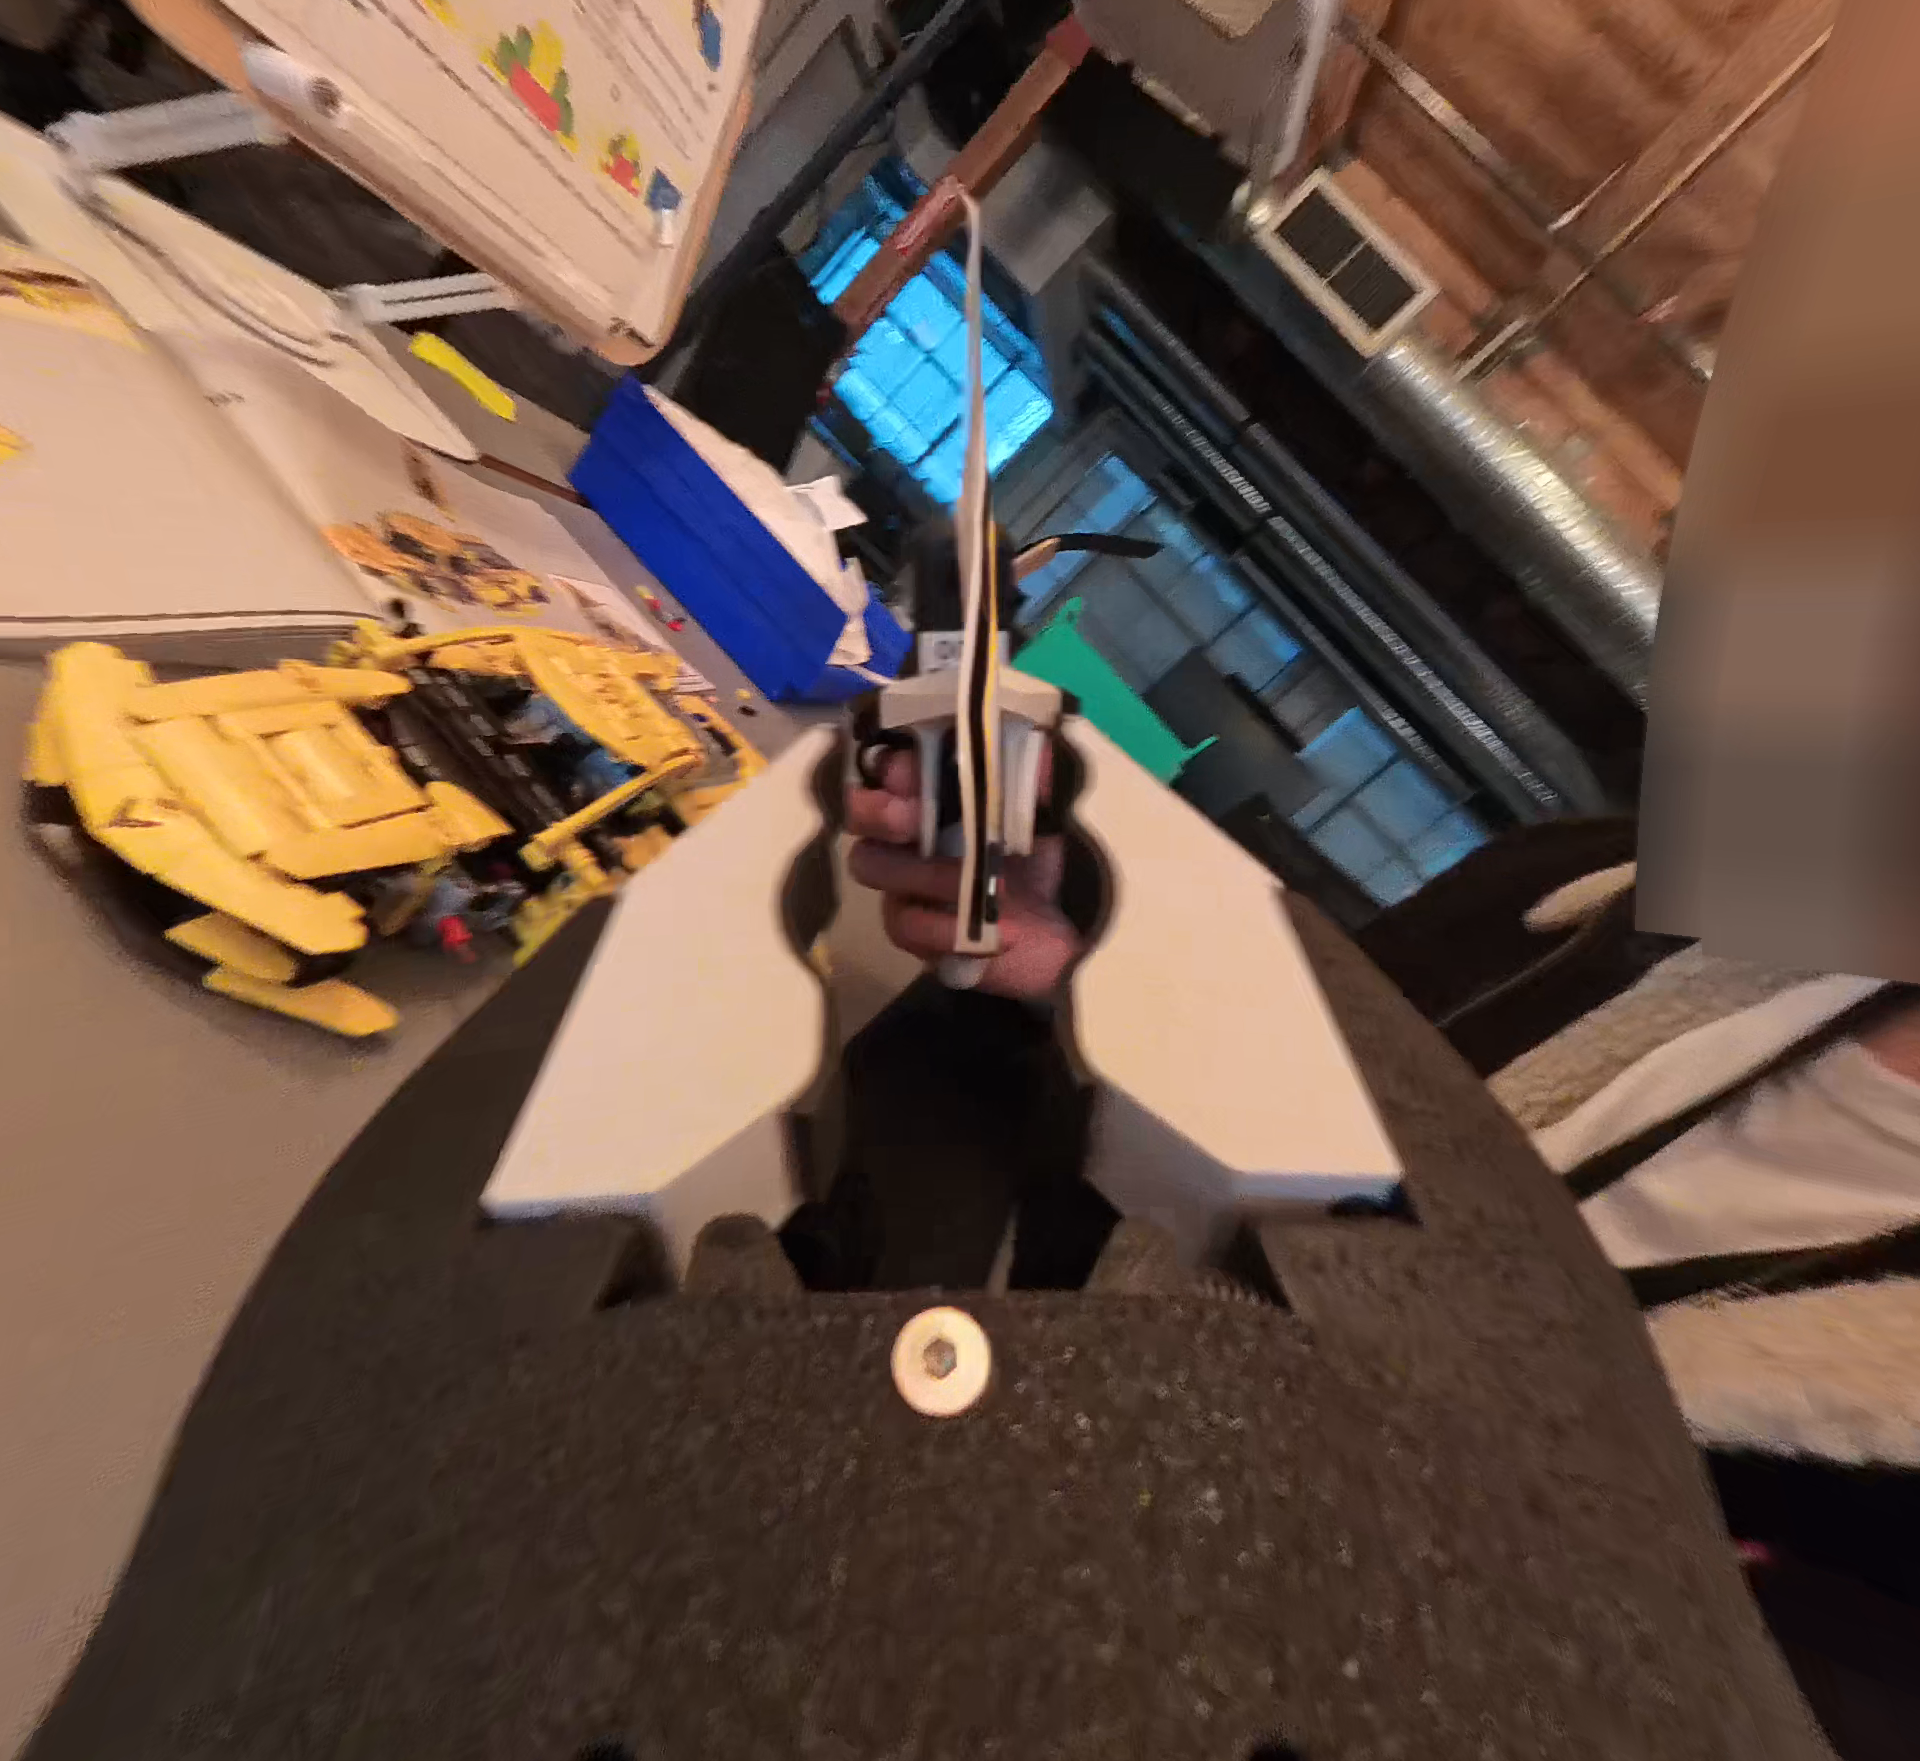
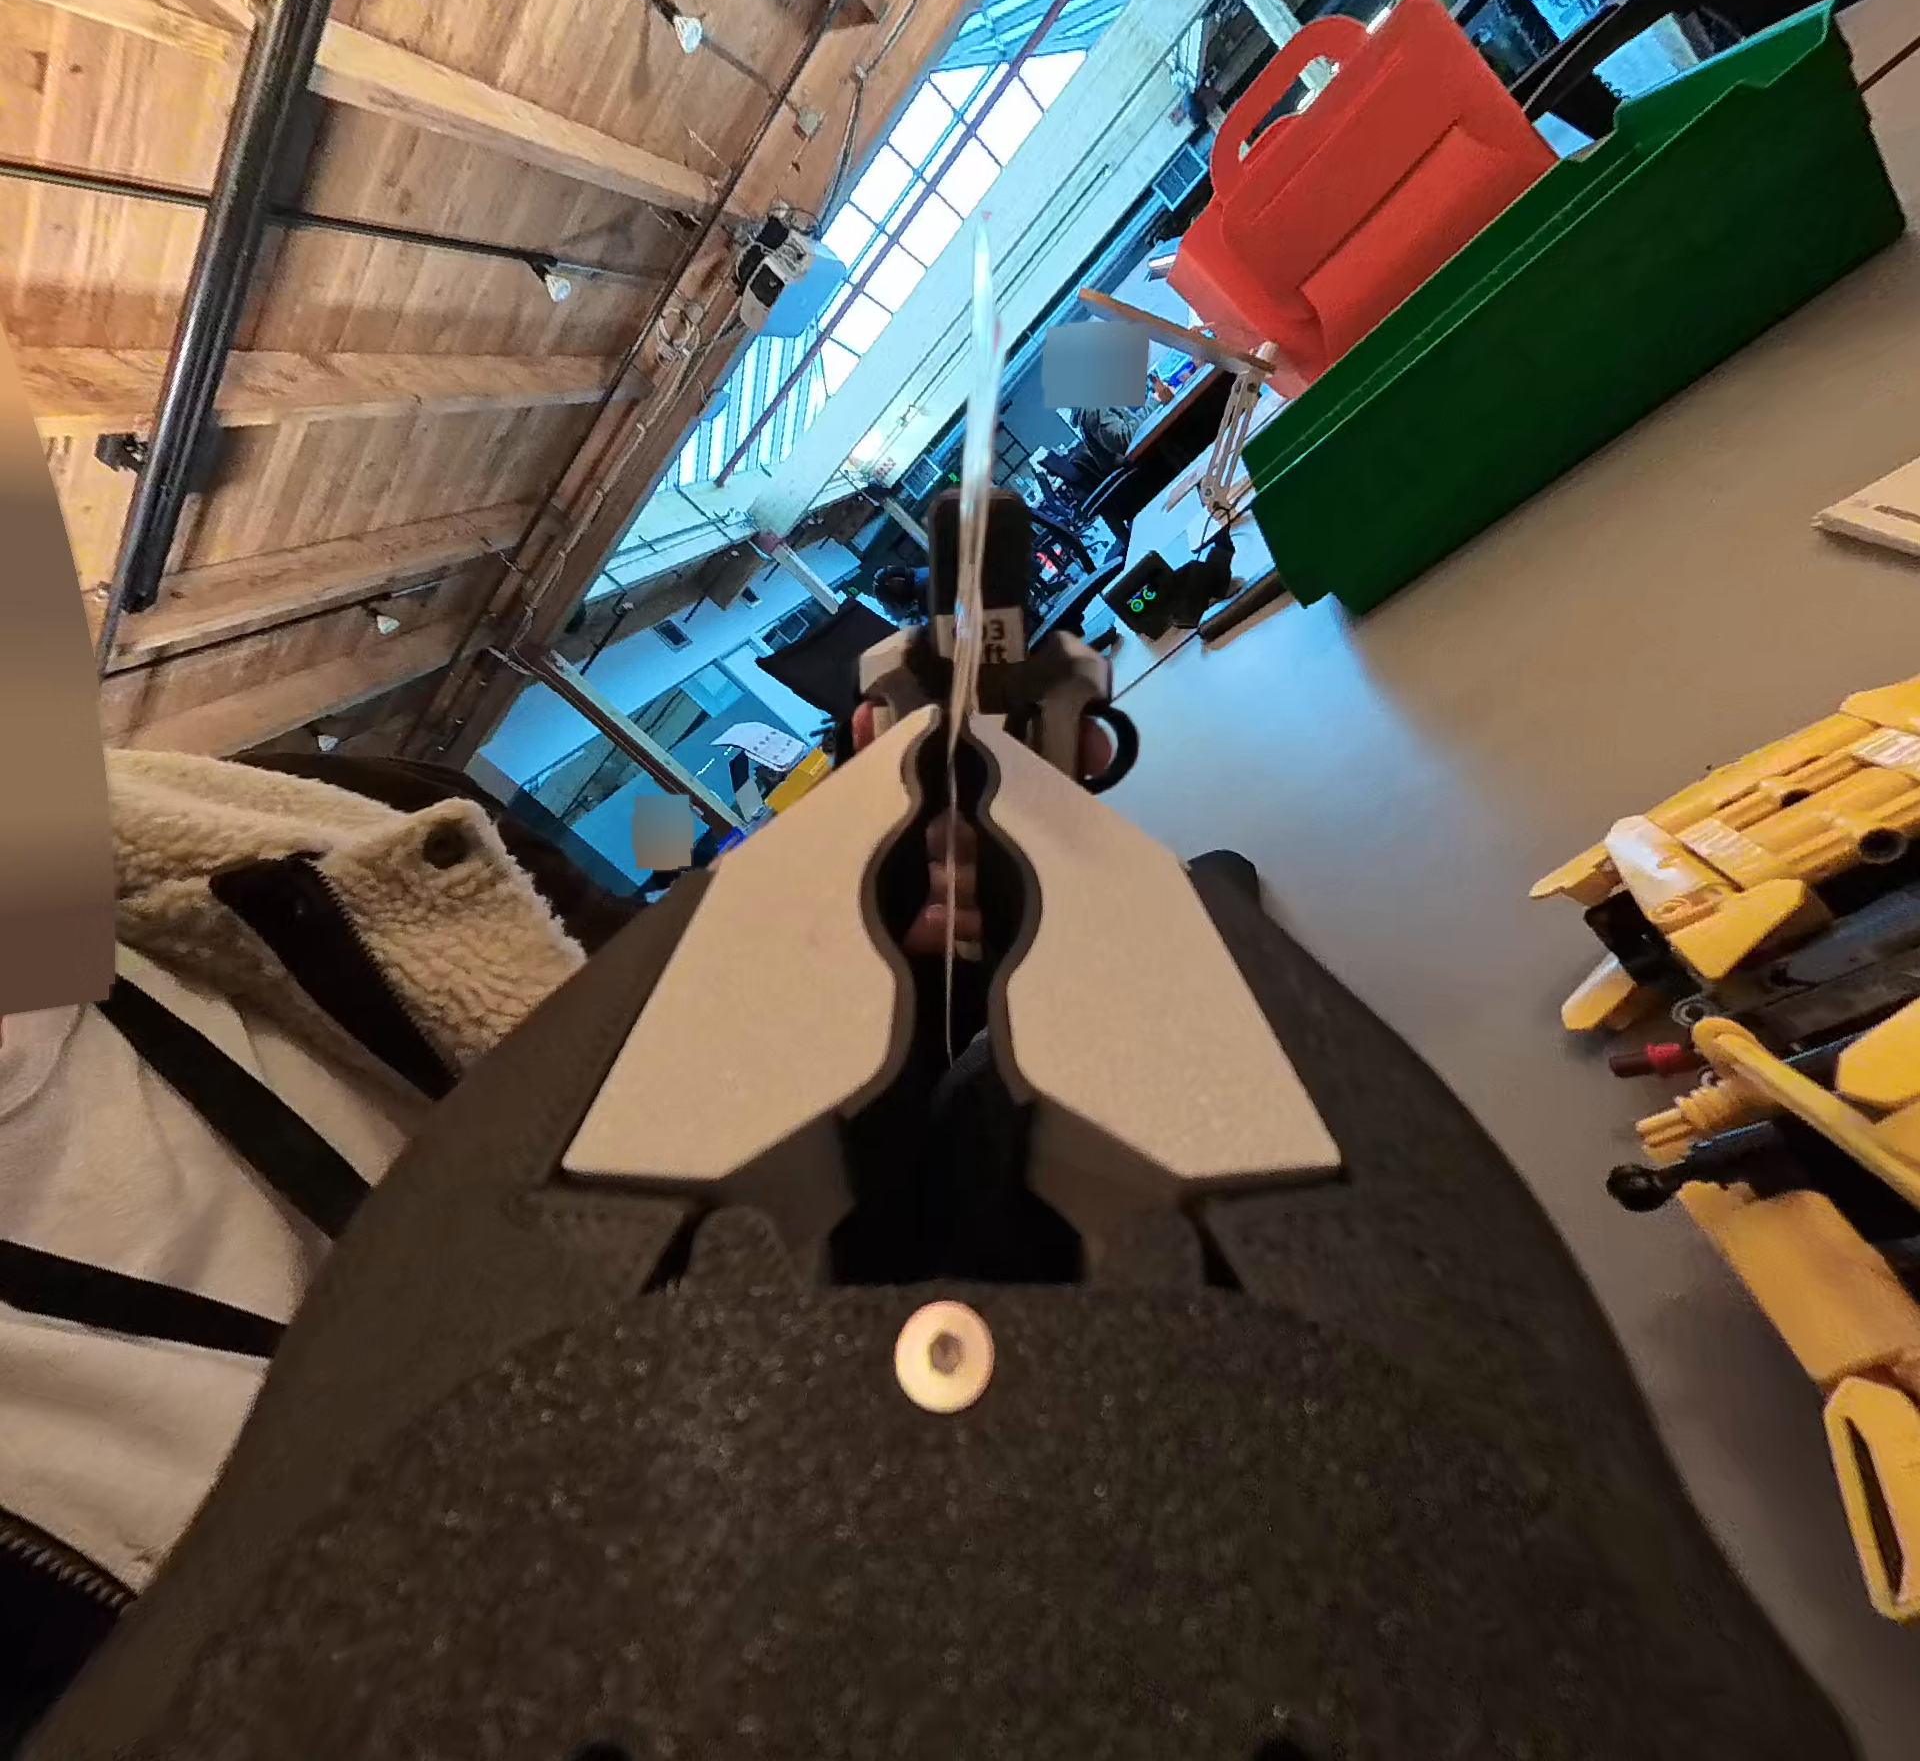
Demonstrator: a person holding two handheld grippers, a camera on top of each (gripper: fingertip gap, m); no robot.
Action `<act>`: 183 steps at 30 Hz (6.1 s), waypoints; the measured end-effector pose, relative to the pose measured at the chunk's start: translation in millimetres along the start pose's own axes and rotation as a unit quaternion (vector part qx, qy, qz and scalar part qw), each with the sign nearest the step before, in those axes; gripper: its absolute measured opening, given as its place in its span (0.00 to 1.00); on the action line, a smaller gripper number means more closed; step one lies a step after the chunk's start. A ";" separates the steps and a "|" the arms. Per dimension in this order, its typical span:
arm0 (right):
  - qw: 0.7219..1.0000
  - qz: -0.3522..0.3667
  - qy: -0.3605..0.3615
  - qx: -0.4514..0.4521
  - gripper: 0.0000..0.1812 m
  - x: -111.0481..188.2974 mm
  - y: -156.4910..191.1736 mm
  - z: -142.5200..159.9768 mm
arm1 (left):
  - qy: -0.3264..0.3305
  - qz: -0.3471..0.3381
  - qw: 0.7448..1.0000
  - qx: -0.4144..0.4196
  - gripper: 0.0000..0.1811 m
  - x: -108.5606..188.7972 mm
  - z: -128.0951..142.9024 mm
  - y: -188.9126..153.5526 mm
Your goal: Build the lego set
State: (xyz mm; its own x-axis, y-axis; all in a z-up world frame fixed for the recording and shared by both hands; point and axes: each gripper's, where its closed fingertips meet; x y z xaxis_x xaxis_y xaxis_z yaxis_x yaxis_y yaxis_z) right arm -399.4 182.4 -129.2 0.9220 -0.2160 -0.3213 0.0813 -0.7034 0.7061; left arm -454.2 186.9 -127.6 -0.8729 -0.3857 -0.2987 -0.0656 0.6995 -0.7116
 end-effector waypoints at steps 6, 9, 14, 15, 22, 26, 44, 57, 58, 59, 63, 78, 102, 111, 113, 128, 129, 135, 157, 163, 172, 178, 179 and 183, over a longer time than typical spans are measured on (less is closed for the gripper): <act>1.000 0.014 0.011 0.002 0.00 0.2 -6.8 4.8 | -0.024 0.010 0.999 0.021 0.00 5.2 -4.6 1.5; 1.000 0.014 0.001 -0.010 0.00 -2.4 -8.8 5.9 | -0.036 -0.005 0.999 -0.004 0.00 6.6 -8.5 2.8; 0.996 0.025 -0.074 -0.041 0.00 3.6 -16.6 -13.4 | -0.088 -0.076 0.991 -0.061 0.19 4.6 -10.9 22.6; 0.995 0.028 -0.085 -0.042 0.00 4.2 -17.9 -15.4 | -0.082 -0.096 0.989 -0.083 0.20 0.2 -3.2 28.1; 0.995 0.039 -0.089 -0.024 0.00 3.6 -18.1 -15.2 | -0.096 -0.032 0.993 -0.054 0.16 -26.9 18.4 8.5; 0.995 0.036 -0.086 -0.031 0.00 2.9 -19.0 -13.5 | -0.084 -0.006 0.996 -0.021 0.04 -29.6 25.8 5.8; 0.862 0.147 0.130 0.468 0.46 -20.5 20.5 13.6 | -0.104 0.001 0.994 -0.014 0.00 -27.0 16.8 -0.3; 0.845 0.153 0.105 0.502 0.46 -19.7 56.0 3.0 | -0.090 0.008 0.995 -0.043 0.00 -32.6 15.3 -15.9; 0.840 0.151 0.095 0.513 0.46 -18.0 65.7 -3.7 | -0.091 -0.003 0.995 -0.044 0.00 -31.1 14.3 -11.7; 0.835 0.155 0.085 0.521 0.46 -15.2 74.6 -12.4 | -0.094 -0.024 0.994 -0.040 0.00 -28.1 12.5 -3.2; 0.850 0.155 0.064 0.499 0.39 -4.1 83.3 -28.2 | -0.117 -0.035 0.992 0.004 0.00 -19.8 4.5 11.6; 0.994 -0.030 -0.013 -0.107 0.00 -0.6 14.8 -6.5 | -0.100 0.045 0.992 -0.069 0.00 -30.5 15.5 -28.1; 0.896 0.117 0.144 0.404 0.39 -16.0 46.8 18.0 | -0.100 0.068 0.988 -0.101 0.00 -26.4 19.5 -35.4; 0.961 -0.010 0.127 0.244 0.29 -20.5 70.9 34.2 | -0.084 0.173 0.970 -0.153 0.00 -21.3 30.3 -79.3; 0.977 -0.055 0.115 0.171 0.26 -20.0 79.1 34.8 | -0.081 0.189 0.966 -0.155 0.00 -19.8 32.2 -84.1; 0.984 -0.125 0.092 0.087 0.07 -14.1 80.9 33.8 | -0.060 0.232 0.955 -0.173 0.00 -15.3 43.9 -97.7; 0.984 -0.124 0.093 0.090 0.05 -13.5 80.6 33.9 | -0.060 0.231 0.955 -0.173 0.00 -15.4 43.6 -97.3; 0.985 -0.122 0.085 0.092 0.00 -11.7 79.0 29.6 | -0.059 0.228 0.957 -0.171 0.00 -15.2 43.0 -95.7; 0.988 -0.109 0.045 -0.103 0.00 -0.6 38.7 11.9 | -0.064 0.163 0.977 -0.120 0.01 -19.7 34.2 -66.4; 0.996 -0.057 0.043 -0.056 0.00 2.4 26.6 6.9 | -0.066 0.128 0.984 -0.104 0.03 -21.7 30.3 -51.7; 0.997 -0.033 0.058 -0.025 0.00 2.2 22.6 10.1 | -0.050 0.104 0.988 -0.099 0.00 -23.7 34.5 -41.2; 0.966 0.083 0.022 0.243 0.12 17.5 17.0 -23.4 | -0.071 0.079 0.991 -0.087 0.00 -20.4 25.0 -31.9; 0.955 0.073 0.031 0.286 0.13 16.3 32.0 -23.7 | -0.074 0.072 0.991 -0.089 0.00 -19.4 23.5 -29.3; 0.934 0.051 0.134 0.328 0.35 -3.6 67.6 9.2 | -0.082 0.072 0.989 -0.098 0.00 -18.9 22.0 -29.2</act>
State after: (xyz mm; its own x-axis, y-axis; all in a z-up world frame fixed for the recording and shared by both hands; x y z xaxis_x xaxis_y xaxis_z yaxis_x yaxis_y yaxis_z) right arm -400.8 129.4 -86.1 0.9811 -0.1886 -0.0430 -0.1797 -0.9710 0.1579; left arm -425.1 160.5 -115.2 -0.7915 -0.3547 -0.4978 -0.0530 0.8512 -0.5222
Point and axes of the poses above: each gripper's, where its closed fingertips meet, x back along the fingers, z out of its underside, y = z × x across the jaws, and after that the axes turned 9 degrees about -y, right-handed
